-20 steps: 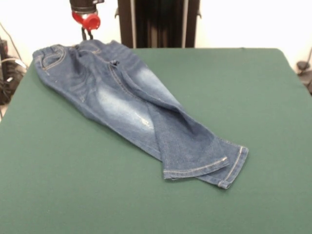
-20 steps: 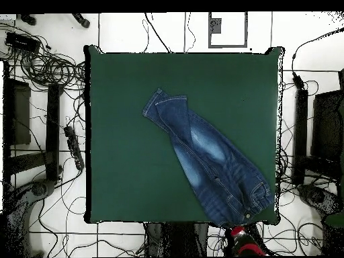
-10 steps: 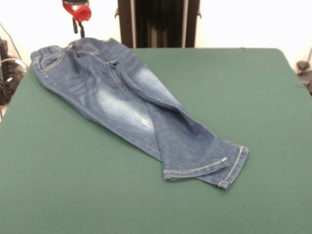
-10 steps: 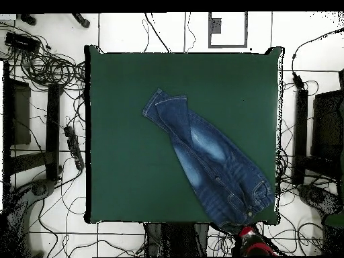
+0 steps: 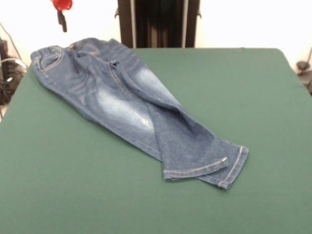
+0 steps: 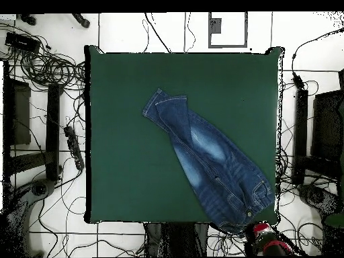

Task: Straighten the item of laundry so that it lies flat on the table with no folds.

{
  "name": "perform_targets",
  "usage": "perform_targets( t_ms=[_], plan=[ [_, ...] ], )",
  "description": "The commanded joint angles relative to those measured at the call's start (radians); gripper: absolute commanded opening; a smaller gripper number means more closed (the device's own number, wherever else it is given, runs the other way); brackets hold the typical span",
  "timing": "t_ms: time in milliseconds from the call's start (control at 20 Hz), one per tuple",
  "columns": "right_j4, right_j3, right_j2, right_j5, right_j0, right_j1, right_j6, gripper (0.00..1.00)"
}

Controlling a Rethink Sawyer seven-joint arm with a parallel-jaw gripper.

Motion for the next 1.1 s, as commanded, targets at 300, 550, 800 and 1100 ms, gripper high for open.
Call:
perform_targets(
  t_ms=[300,550,800,1100],
  plan=[
    [0.204,0.035,0.284,0.258,0.096,-0.218,-0.140,1.00],
    [0.214,-0.048,0.228,0.281,0.229,-0.210,-0.043,1.00],
    [0.274,-0.141,0.218,0.339,0.317,-0.173,-0.011,1.00],
    [0.385,-0.263,0.262,0.431,0.356,-0.098,-0.048,1.00]
  ],
)
